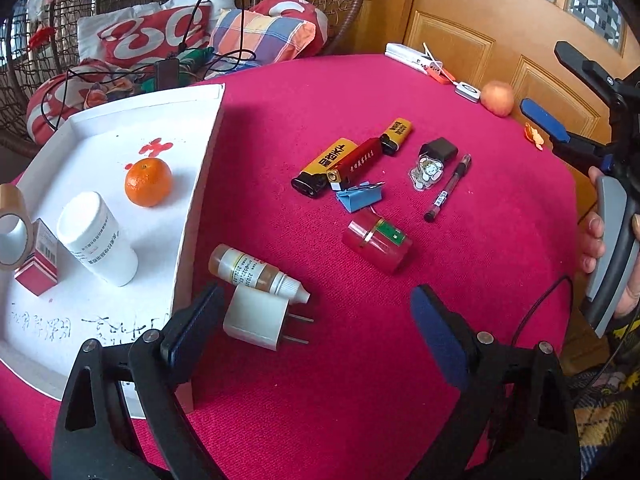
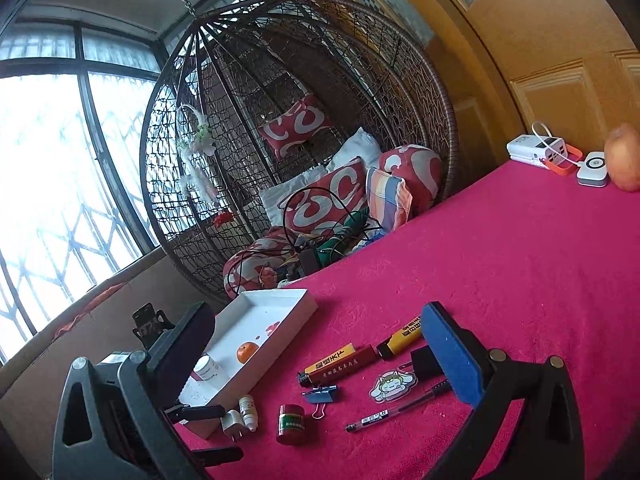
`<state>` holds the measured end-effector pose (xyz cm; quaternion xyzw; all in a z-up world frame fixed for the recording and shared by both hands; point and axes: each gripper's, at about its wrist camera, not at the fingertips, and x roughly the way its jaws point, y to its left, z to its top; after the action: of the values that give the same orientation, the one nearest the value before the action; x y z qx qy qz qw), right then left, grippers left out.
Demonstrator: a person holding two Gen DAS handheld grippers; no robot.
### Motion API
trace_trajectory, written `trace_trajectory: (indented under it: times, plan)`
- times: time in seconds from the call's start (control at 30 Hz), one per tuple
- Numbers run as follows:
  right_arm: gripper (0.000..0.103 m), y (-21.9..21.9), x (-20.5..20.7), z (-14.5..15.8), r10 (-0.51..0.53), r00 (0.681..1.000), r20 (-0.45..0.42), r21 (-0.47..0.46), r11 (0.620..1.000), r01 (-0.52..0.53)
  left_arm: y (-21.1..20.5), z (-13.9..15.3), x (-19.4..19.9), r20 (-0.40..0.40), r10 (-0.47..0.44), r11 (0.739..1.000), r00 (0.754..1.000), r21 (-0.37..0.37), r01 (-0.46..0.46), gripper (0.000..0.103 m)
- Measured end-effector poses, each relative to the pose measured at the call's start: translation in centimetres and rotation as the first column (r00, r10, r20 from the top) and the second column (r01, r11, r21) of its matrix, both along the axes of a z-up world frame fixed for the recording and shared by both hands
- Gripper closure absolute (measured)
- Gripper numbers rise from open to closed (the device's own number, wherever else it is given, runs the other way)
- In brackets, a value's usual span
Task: Organize rigid objects
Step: 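Open and withdraw both tools from the tray toward the remaining items, then grasp the white plug with the left tool while the right tool grasps the black charger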
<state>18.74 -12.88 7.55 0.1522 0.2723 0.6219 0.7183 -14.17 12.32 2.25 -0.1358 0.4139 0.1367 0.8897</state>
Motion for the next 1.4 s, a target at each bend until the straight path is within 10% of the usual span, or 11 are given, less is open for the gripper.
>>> trace_trajectory:
  times: [0.6, 0.83, 1.0, 1.1, 1.4]
  plan:
    - [0.000, -0.3, 1.3, -0.9, -0.030, 0.998, -0.056, -0.030, 0.999, 0.029, -0.8, -0.6, 0.6, -0.054, -0.030, 0.999, 0.998, 0.038, 0.032, 0.011]
    - [0.000, -0.4, 1.7, -1.2, -0.068, 0.997, -0.037, -0.064, 0.996, 0.066, -1.8, -0.9, 0.7, -0.067, -0.059, 0.995, 0.996, 0.080, 0.064, 0.031]
    - [0.000, 0.1, 2.6, -1.5, -0.096, 0.995, 0.038, -0.158, 0.982, 0.101, -2.1, -1.3, 1.1, -0.081, -0.041, 0.990, 0.996, 0.133, 0.052, 0.032]
    - [0.000, 0.9, 3.4, -2.3, -0.085, 0.994, 0.073, -0.274, 0.956, 0.102, -2.3, -1.8, 1.2, -0.081, -0.069, 0.992, 0.994, 0.102, 0.077, 0.060]
    - [0.009, 3.6, 4.7, -4.2, -0.007, 0.995, 0.102, -0.453, 0.890, 0.053, -2.6, -1.8, 0.5, -0.039, -0.064, 0.996, 0.997, 0.066, 0.067, 0.060]
